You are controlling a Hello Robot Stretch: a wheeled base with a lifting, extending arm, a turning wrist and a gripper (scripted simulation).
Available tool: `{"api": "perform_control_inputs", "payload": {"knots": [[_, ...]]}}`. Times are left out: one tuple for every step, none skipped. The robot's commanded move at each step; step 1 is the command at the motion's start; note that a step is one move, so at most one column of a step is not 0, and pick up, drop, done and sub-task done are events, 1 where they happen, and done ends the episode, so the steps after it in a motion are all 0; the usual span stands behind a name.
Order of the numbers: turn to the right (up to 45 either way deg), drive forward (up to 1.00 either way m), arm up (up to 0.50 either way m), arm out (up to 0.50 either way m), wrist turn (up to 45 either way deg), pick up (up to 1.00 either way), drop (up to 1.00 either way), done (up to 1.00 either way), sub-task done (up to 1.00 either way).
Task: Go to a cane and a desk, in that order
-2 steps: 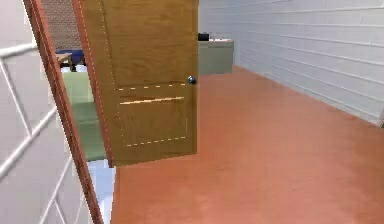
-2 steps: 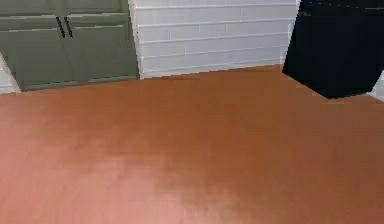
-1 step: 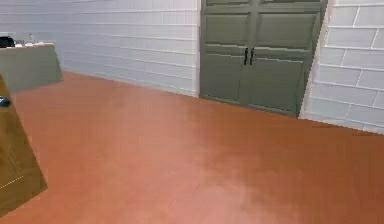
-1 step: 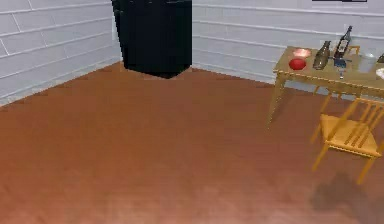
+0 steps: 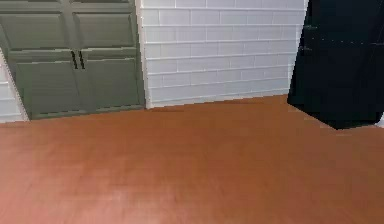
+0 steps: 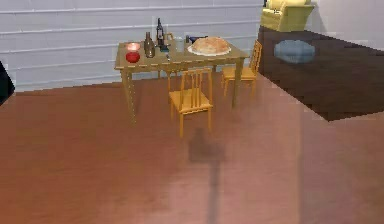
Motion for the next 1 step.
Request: {"api": "perform_control_inputs", "payload": {"knots": [[30.0,0.00,0.00,0.00,0.0,0.00,0.00,0.00,0.00]]}}
